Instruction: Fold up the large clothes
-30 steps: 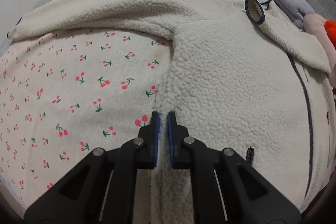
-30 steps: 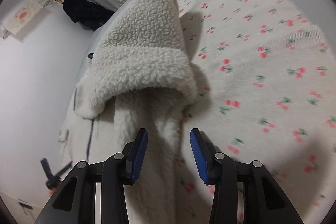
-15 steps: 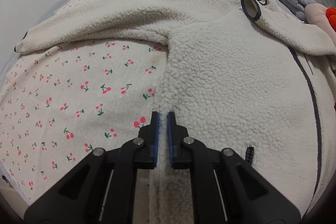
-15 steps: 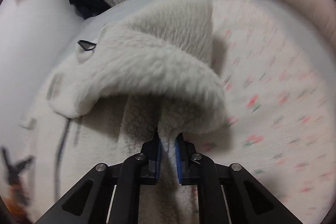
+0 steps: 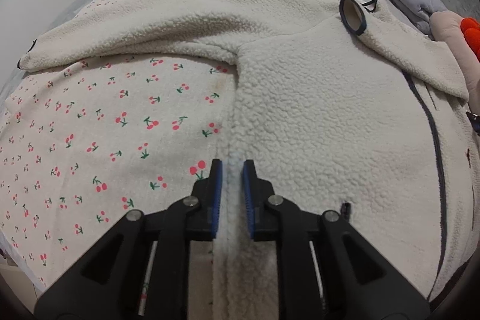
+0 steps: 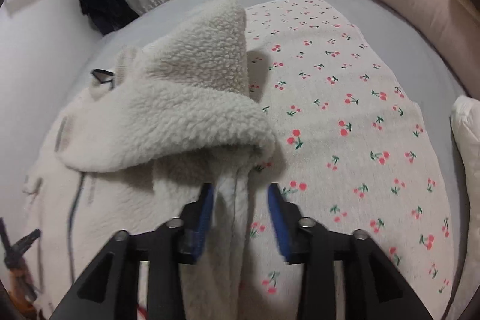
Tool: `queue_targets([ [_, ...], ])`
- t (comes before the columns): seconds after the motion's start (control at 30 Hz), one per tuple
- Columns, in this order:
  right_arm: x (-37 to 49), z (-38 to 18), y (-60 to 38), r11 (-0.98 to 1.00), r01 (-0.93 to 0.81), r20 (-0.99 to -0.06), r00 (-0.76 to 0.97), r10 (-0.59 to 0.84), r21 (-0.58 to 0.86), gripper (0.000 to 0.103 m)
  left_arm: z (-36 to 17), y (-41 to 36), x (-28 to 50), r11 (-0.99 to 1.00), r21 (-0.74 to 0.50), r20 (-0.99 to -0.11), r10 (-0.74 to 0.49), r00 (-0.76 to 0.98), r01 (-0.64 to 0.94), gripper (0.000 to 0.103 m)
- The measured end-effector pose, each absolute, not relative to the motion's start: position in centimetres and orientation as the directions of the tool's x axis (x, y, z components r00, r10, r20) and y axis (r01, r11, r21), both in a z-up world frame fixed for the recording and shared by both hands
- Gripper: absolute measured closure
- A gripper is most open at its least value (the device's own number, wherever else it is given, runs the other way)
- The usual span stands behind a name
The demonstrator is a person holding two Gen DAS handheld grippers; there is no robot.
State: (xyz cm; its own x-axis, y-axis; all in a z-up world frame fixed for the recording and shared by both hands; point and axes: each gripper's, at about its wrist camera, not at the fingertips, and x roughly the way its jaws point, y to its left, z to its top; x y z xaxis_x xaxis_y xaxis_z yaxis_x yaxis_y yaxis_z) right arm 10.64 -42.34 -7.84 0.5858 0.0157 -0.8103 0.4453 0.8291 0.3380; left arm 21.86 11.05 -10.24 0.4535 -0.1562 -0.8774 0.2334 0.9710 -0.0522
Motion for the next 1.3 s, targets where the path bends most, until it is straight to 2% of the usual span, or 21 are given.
queue_targets([
  [0.03, 9.5, -8.0, -42.2, 0.827, 0.436, -0.810, 0.585, 0.039, 0.355, 0.058, -10.2, 10.9, 21.6, 0.967, -0.071, -0.882, -0.174, 0.438, 0.243, 0.074],
  [0.07, 8.9, -8.3, -41.8, 0.822, 0.432, -0.811, 0.582, 0.059, 0.370, 0.058, -10.1, 10.9, 21.3, 0.963, -0.091, -0.884, -0.195, 0.424, 0.253, 0.061],
  [0.1, 8.0, -8.3, -41.4, 0.814, 0.432, -0.809, 0.583, 0.076, 0.388, 0.058, -9.9, 10.9, 20.8, 0.958, -0.107, -0.885, -0.214, 0.413, 0.267, 0.055],
  [0.4, 4.3, -9.9, -40.8, 0.746, 0.439, -0.792, 0.580, 0.190, 0.501, 0.058, -10.8, 12.3, 18.4, 0.945, -0.167, -0.906, -0.260, 0.333, 0.281, 0.053],
  [0.5, 5.4, -10.6, -38.1, 0.788, 0.398, -0.817, 0.535, 0.216, 0.469, 0.060, -11.1, 12.0, 18.1, 0.944, -0.164, -0.906, -0.259, 0.334, 0.287, 0.053],
  [0.6, 6.2, -10.3, -36.0, 0.841, 0.377, -0.843, 0.515, 0.157, 0.387, 0.060, -11.1, 11.8, 17.9, 0.945, -0.148, -0.907, -0.247, 0.340, 0.290, 0.053],
  [0.77, 6.3, -10.0, -36.2, 0.850, 0.382, -0.854, 0.502, 0.138, 0.362, 0.060, -11.3, 11.9, 18.1, 0.946, -0.152, -0.908, -0.249, 0.338, 0.287, 0.053],
  [0.8, 6.2, -10.1, -36.3, 0.852, 0.383, -0.855, 0.501, 0.132, 0.356, 0.064, -11.4, 11.9, 18.2, 0.947, -0.154, -0.908, -0.248, 0.338, 0.282, 0.053],
  [0.83, 6.1, -10.3, -36.2, 0.857, 0.384, -0.857, 0.502, 0.119, 0.344, 0.076, -11.6, 12.0, 18.2, 0.949, -0.156, -0.907, -0.248, 0.340, 0.275, 0.055],
  [0.87, 5.9, -10.5, -36.2, 0.865, 0.389, -0.863, 0.497, 0.092, 0.316, 0.085, -11.6, 12.1, 18.2, 0.950, -0.159, -0.906, -0.249, 0.343, 0.270, 0.064],
  [0.9, 5.7, -10.5, -35.8, 0.874, 0.390, -0.865, 0.497, 0.064, 0.289, 0.089, -11.6, 12.1, 18.1, 0.950, -0.162, -0.902, -0.252, 0.350, 0.268, 0.082],
  [0.93, 5.6, -10.1, -35.3, 0.884, 0.395, -0.866, 0.500, 0.023, 0.252, 0.092, -11.4, 12.3, 18.1, 0.949, -0.166, -0.896, -0.258, 0.361, 0.268, 0.089],
  [1.0, 5.1, -8.5, -33.7, 0.902, 0.426, -0.854, 0.493, -0.166, 0.071, 0.094, -10.7, 12.8, 17.8, 0.954, -0.180, -0.884, -0.265, 0.387, 0.242, 0.091],
  [1.03, 4.6, -7.6, -33.4, 0.898, 0.438, -0.837, 0.503, -0.218, 0.029, 0.094, -10.1, 13.1, 17.5, 0.955, -0.179, -0.873, -0.265, 0.409, 0.237, 0.091],
  [1.17, 4.0, -9.8, -35.7, 0.855, 0.519, -0.870, 0.425, -0.250, 0.008, 0.095, -10.2, 14.6, 17.2, 0.960, -0.168, -0.865, -0.252, 0.433, 0.223, 0.091],
  [1.23, 3.4, -11.0, -36.8, 0.842, 0.534, -0.874, 0.440, -0.205, 0.072, 0.095, -11.4, 15.0, 17.4, 0.966, -0.154, -0.884, -0.228, 0.408, 0.207, 0.091],
  [1.3, 3.0, -10.6, -36.8, 0.851, 0.522, -0.869, 0.448, -0.209, 0.065, 0.095, -11.6, 15.1, 17.3, 0.967, -0.154, -0.885, -0.227, 0.406, 0.204, 0.091],
])
